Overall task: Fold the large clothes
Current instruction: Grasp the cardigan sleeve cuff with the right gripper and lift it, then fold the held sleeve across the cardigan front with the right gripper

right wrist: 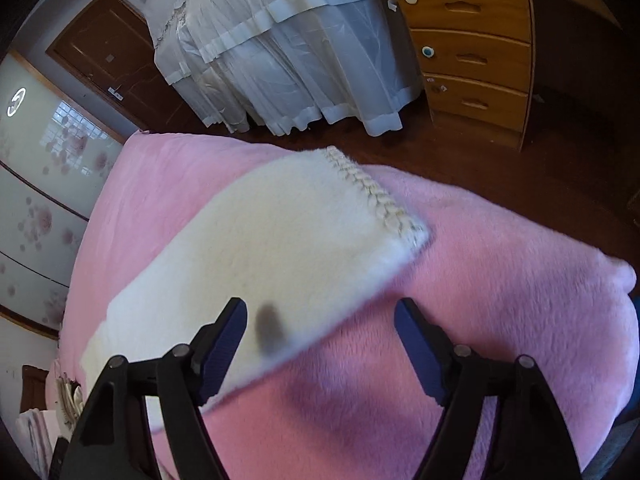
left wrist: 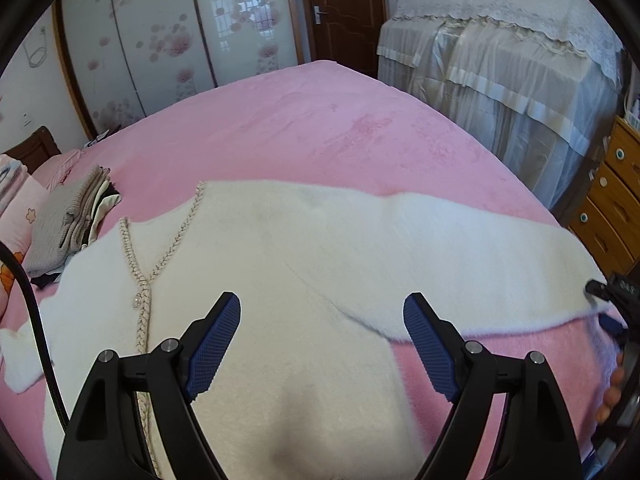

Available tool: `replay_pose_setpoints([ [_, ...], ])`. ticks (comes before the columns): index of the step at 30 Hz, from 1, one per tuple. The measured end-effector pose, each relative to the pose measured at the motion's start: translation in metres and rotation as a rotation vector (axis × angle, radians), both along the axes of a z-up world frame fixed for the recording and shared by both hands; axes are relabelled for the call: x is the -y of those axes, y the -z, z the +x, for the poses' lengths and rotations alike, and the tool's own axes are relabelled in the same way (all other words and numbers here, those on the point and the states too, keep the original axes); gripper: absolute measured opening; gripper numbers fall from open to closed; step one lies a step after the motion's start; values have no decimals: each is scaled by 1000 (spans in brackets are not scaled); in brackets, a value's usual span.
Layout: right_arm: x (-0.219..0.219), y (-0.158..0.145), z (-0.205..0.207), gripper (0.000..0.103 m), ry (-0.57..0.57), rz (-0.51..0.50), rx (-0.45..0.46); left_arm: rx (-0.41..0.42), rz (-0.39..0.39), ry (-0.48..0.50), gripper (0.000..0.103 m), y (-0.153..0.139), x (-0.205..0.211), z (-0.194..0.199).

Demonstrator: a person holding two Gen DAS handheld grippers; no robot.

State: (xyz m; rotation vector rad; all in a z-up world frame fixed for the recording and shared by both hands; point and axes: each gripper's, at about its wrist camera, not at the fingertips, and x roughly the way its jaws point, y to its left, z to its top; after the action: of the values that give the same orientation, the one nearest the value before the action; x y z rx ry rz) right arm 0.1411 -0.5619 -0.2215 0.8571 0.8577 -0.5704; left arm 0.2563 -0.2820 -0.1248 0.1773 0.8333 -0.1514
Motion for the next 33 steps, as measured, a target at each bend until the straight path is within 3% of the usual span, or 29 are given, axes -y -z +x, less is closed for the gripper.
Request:
replay_pose_setpoints([
  [2, 0, 2, 9, 36, -8, -12, -22, -9, 14, 0, 83, 3, -2, -1],
  [4, -3, -4, 13, 15, -23, -32, -19, -19, 12, -9, 83, 4, -10, 0],
  [7, -21, -32, 17, 10, -59, -160, -10, -33, 6, -21, 83, 0, -25, 4],
  [10, -55, -74, 22, 9, -151, -276, 70, -25, 3, -33, 83, -10, -48, 7],
  [14, -115, -126, 38, 9, -314, -346, 184, 0, 1, -76, 83, -29, -90, 15],
  [19, -216, -155, 71, 9, -558, -378, 264, 19, -20, -161, 83, -44, -156, 24],
  [23, -296, -136, 101, 9, -730, -407, 237, 2, -43, -228, 83, -38, -207, 34],
  [27, -370, -86, 125, 9, -881, -404, 152, -46, -99, -226, 83, -15, -244, 41],
  [30, -402, -46, 133, 17, -944, -426, 50, -115, -163, -187, 83, 7, -258, 46],
  [33, -418, -20, 127, 33, -987, -457, -13, -194, -236, -150, 83, 28, -262, 49],
])
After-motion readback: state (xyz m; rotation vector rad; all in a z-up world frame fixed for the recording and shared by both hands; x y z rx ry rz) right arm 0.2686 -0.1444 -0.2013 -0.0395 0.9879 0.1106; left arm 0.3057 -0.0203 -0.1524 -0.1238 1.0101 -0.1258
